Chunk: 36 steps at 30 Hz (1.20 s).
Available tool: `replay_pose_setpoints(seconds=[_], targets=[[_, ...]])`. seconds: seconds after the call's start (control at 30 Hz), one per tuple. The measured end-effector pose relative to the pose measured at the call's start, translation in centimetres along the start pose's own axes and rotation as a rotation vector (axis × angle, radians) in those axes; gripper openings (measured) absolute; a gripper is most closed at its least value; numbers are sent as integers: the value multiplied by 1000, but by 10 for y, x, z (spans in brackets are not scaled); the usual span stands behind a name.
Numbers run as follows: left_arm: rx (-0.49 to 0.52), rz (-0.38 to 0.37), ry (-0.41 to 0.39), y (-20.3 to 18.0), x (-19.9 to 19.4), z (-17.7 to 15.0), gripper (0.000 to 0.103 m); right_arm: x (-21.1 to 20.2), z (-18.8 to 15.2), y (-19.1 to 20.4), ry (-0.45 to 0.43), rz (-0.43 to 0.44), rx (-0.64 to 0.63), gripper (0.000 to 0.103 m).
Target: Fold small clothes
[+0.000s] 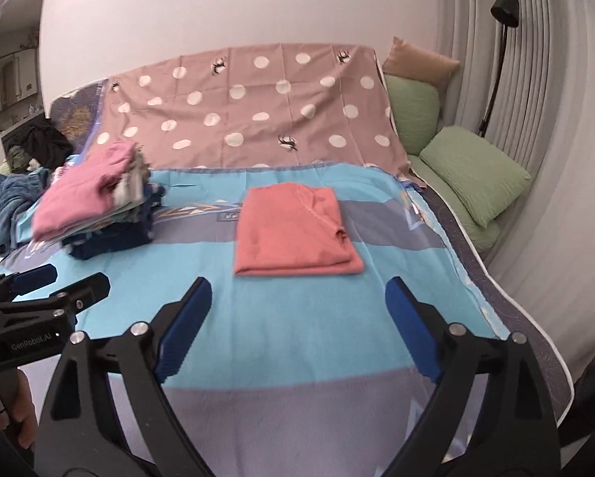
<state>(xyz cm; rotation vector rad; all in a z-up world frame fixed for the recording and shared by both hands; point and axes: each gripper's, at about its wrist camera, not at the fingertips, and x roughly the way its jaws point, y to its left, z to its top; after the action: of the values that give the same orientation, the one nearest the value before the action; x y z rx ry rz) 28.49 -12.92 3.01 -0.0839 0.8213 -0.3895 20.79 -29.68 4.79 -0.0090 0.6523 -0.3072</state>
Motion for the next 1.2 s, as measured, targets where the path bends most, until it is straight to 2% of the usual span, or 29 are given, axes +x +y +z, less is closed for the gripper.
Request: replay_pose_setpoints(seconds=[0.07,0.2,0.5,0.9,1.2], targets=[[-14,43,1,10,-16,-15,97,-18,-16,8,-12,34,17,93],[-15,78,-5,21,-38,-40,97,-38,-38,24,-18,29,-1,93],[-21,70,-38,34,-76,-75,97,-66,-67,42,-32,38,-7,94],[-11,53,-120,33,-107,-94,97,-85,-81,49,-62,9,-11,94],[-20,55,-134,37,-109,-102,97,-91,-85,52,-80,1,-7,95]])
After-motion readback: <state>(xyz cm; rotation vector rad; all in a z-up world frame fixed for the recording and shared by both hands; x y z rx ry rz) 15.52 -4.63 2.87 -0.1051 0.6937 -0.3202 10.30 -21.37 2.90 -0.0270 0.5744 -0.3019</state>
